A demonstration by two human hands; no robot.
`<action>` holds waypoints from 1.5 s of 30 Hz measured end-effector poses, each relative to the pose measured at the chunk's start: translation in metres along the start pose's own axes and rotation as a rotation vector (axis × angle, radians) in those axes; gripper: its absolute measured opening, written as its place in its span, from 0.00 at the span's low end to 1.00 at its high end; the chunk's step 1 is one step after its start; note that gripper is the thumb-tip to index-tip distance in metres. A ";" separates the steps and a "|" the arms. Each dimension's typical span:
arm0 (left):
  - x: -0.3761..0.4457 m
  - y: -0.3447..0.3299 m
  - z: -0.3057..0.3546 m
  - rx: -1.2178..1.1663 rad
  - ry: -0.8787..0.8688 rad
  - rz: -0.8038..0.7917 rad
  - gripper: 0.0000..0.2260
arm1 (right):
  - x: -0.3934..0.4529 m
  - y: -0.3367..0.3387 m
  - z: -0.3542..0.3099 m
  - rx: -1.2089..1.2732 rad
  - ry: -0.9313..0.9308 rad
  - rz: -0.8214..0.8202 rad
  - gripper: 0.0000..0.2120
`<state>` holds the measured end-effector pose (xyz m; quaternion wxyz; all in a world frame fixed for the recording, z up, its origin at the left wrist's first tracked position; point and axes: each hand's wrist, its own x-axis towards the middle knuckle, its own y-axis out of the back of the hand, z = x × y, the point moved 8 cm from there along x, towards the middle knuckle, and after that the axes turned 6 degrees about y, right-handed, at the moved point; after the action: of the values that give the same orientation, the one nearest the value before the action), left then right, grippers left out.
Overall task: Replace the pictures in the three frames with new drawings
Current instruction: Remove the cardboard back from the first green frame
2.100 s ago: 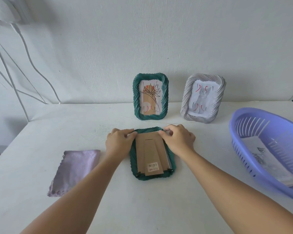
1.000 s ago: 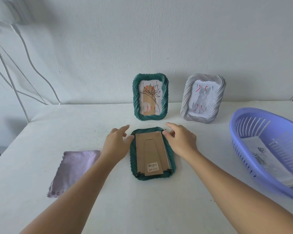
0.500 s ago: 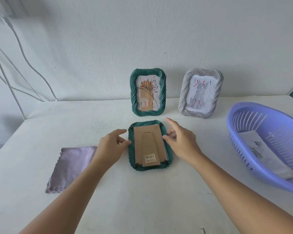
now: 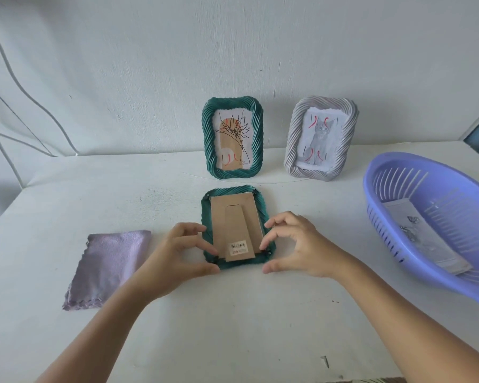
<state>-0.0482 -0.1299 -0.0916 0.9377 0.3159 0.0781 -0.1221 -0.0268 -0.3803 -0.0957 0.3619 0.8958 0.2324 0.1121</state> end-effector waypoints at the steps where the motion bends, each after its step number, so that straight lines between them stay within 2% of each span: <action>1: 0.000 0.000 -0.001 -0.003 -0.002 0.003 0.11 | 0.001 0.001 0.000 -0.005 -0.003 0.008 0.19; 7: 0.001 -0.003 -0.002 -0.019 -0.021 -0.003 0.11 | 0.002 0.000 0.000 0.005 -0.013 0.014 0.17; 22: 0.003 -0.009 0.004 0.141 -0.018 -0.111 0.06 | 0.003 0.001 -0.003 0.022 -0.043 -0.002 0.15; 45: 0.005 -0.010 0.002 0.138 -0.027 -0.098 0.07 | 0.005 -0.005 -0.007 -0.054 -0.035 -0.124 0.09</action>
<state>-0.0460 -0.1397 -0.0966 0.9075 0.3739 0.0720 -0.1773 -0.0271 -0.3707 -0.0943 0.3963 0.8714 0.2778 0.0800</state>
